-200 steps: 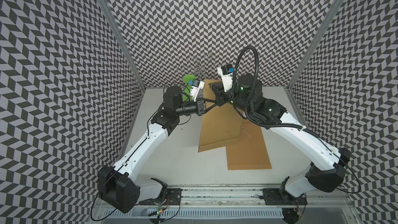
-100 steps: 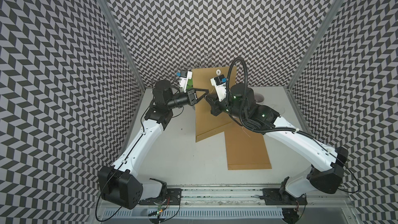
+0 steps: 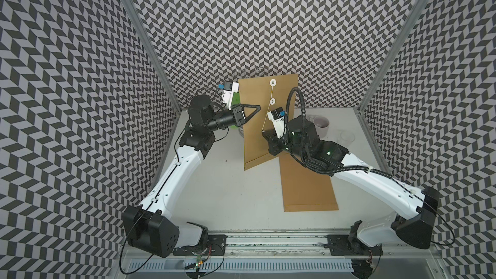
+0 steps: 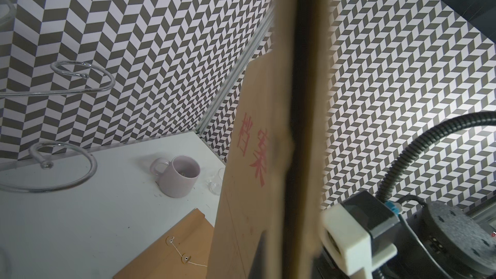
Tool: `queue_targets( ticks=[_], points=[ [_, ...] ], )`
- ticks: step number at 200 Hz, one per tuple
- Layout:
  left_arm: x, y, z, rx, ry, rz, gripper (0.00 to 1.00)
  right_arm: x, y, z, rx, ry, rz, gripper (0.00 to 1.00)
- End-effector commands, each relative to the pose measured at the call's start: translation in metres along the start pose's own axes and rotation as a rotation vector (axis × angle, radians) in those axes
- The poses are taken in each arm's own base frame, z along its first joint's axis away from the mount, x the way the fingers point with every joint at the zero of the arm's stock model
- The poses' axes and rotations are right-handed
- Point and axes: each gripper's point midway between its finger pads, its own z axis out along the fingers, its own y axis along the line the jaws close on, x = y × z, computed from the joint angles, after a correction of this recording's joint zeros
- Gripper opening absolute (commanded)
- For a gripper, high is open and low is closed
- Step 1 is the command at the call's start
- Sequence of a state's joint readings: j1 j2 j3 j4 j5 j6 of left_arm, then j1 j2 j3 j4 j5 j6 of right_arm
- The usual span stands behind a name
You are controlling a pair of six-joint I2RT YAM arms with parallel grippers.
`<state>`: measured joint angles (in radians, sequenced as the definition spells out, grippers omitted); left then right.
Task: Close the mouth of the file bag
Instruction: Close the file bag.
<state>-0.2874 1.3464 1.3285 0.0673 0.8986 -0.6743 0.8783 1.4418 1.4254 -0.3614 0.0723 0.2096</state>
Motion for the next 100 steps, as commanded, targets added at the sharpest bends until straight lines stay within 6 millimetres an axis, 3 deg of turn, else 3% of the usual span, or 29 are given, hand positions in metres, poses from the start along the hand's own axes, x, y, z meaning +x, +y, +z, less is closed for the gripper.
queue_targets(
  ticks=[1, 59, 100],
  points=[
    [-0.016, -0.02, -0.002, 0.043, -0.027, 0.069, 0.0, -0.022, -0.008, -0.014, -0.003, -0.079, 0.037, 0.0],
    [-0.017, -0.029, -0.004, 0.065, -0.021, 0.075, 0.0, -0.021, -0.048, -0.018, 0.009, -0.088, 0.108, 0.0],
    [-0.009, -0.033, -0.004, 0.081, 0.004, 0.081, 0.0, -0.024, -0.052, -0.014, -0.011, -0.091, 0.123, 0.0]
  ],
)
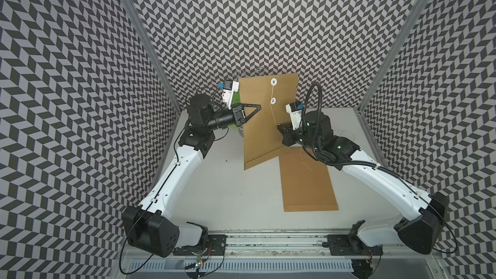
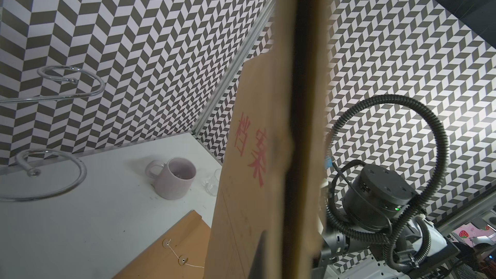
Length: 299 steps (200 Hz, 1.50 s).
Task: Close the mouth of the file bag
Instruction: Close the file bag.
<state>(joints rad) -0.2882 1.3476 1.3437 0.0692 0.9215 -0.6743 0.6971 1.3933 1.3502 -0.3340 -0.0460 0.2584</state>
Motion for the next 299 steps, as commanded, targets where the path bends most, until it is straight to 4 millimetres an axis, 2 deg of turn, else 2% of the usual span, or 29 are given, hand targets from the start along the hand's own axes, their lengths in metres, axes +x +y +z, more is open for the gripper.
queue_targets(
  ticks=[1, 52, 77, 107, 129, 160, 225, 269, 299],
  points=[
    [-0.007, -0.025, -0.003, 0.057, -0.002, 0.07, 0.0, -0.021, 0.013, -0.006, -0.063, -0.073, 0.01, 0.0],
    [-0.005, -0.02, 0.001, 0.056, 0.02, 0.089, 0.0, -0.009, 0.001, 0.0, -0.045, -0.052, 0.033, 0.0],
    [-0.005, -0.019, -0.001, 0.049, 0.018, 0.097, 0.0, 0.0, -0.021, 0.004, -0.016, -0.023, 0.054, 0.0],
    [-0.003, -0.022, -0.002, 0.065, 0.025, 0.088, 0.0, 0.0, -0.048, 0.006, 0.037, -0.021, 0.067, 0.0],
    [-0.003, -0.028, -0.005, 0.085, 0.022, 0.082, 0.0, -0.004, -0.061, 0.007, 0.066, -0.025, 0.07, 0.0],
    [0.0, -0.033, -0.01, 0.085, 0.026, 0.084, 0.0, -0.015, -0.068, 0.007, 0.073, -0.044, 0.078, 0.0],
    [0.023, -0.018, -0.018, 0.025, 0.066, 0.058, 0.0, -0.041, -0.082, -0.003, 0.143, -0.089, 0.075, 0.0],
    [0.039, 0.02, -0.024, -0.135, 0.077, 0.03, 0.0, -0.062, -0.071, -0.021, 0.129, -0.122, 0.061, 0.0],
    [0.042, 0.025, -0.023, -0.142, 0.08, 0.023, 0.0, -0.065, -0.047, -0.024, 0.096, -0.117, 0.038, 0.0]
  ],
)
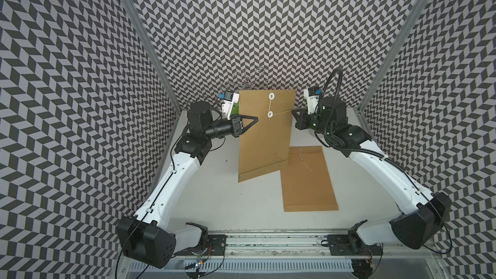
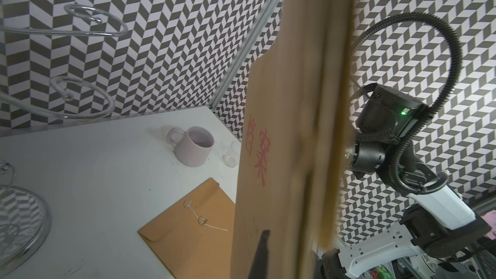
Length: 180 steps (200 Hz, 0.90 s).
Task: Close the mouth of the file bag
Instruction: Close the file bag.
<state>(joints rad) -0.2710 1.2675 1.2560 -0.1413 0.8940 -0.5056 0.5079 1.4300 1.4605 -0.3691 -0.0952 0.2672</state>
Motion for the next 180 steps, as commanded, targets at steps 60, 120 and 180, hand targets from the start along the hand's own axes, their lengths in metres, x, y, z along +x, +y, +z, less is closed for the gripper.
queue_targets(
  ticks=[60, 120, 180],
  points=[
    [0.02, 0.013, 0.0, -0.042, 0.03, 0.002, 0.0, -0.036, 0.026, 0.002, 0.004, -0.053, -0.066, 0.0],
    [0.032, 0.01, 0.003, -0.019, 0.05, -0.02, 0.0, -0.06, 0.042, 0.015, -0.003, -0.084, -0.094, 0.0],
    [0.035, 0.015, 0.008, -0.017, 0.052, -0.044, 0.0, -0.068, 0.081, 0.012, -0.045, -0.104, -0.14, 0.0]
  ],
)
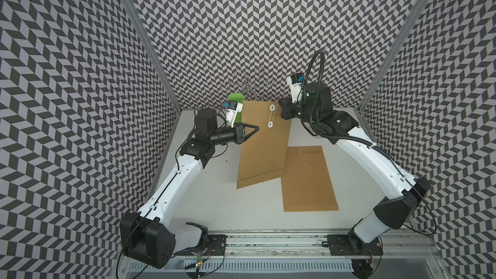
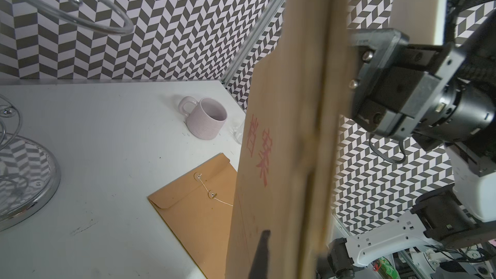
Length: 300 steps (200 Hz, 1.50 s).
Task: Close the mouth of the file bag
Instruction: Close the file bag.
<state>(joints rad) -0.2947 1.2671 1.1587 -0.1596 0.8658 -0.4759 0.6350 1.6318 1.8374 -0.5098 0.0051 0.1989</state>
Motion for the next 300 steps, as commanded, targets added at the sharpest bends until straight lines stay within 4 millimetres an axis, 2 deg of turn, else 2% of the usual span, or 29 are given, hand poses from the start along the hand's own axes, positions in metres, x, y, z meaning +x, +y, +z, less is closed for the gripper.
queue_targets(
  ticks=[1, 41, 82, 97, 121, 144, 184, 218, 247, 269, 300],
  points=[
    [-0.002, -0.009, -0.001, 0.023, -0.013, 0.011, 0.0, -0.026, 0.019, -0.009, -0.014, -0.08, -0.032, 0.0],
    [-0.004, -0.005, 0.005, 0.03, -0.019, -0.016, 0.0, -0.018, 0.061, -0.012, -0.075, -0.066, -0.059, 0.0],
    [-0.01, -0.01, 0.007, 0.057, -0.036, -0.021, 0.0, 0.013, 0.102, -0.001, -0.133, 0.0, -0.09, 0.0],
    [-0.014, -0.015, 0.006, 0.077, -0.044, -0.02, 0.0, 0.023, 0.111, 0.002, -0.154, 0.02, -0.087, 0.0],
    [-0.021, -0.022, 0.003, 0.089, -0.06, -0.004, 0.0, 0.028, 0.118, -0.001, -0.192, 0.032, -0.065, 0.0],
    [-0.03, -0.019, 0.0, 0.078, -0.08, 0.0, 0.0, 0.032, 0.123, -0.009, -0.232, 0.045, -0.046, 0.0],
    [-0.049, -0.022, -0.004, 0.077, -0.114, 0.026, 0.0, 0.052, 0.117, -0.021, -0.243, 0.084, -0.023, 0.0],
    [-0.056, -0.021, -0.004, 0.075, -0.125, 0.033, 0.0, 0.054, 0.114, -0.037, -0.255, 0.084, -0.009, 0.0],
    [-0.061, -0.026, -0.006, 0.082, -0.132, 0.043, 0.0, 0.073, 0.111, -0.036, -0.258, 0.116, 0.003, 0.0],
    [-0.065, -0.031, -0.01, 0.086, -0.139, 0.055, 0.0, 0.091, 0.099, -0.03, -0.249, 0.152, 0.023, 0.0],
    [-0.066, -0.034, -0.011, 0.088, -0.139, 0.06, 0.0, 0.098, 0.068, -0.025, -0.21, 0.162, 0.059, 0.0]
  ],
)
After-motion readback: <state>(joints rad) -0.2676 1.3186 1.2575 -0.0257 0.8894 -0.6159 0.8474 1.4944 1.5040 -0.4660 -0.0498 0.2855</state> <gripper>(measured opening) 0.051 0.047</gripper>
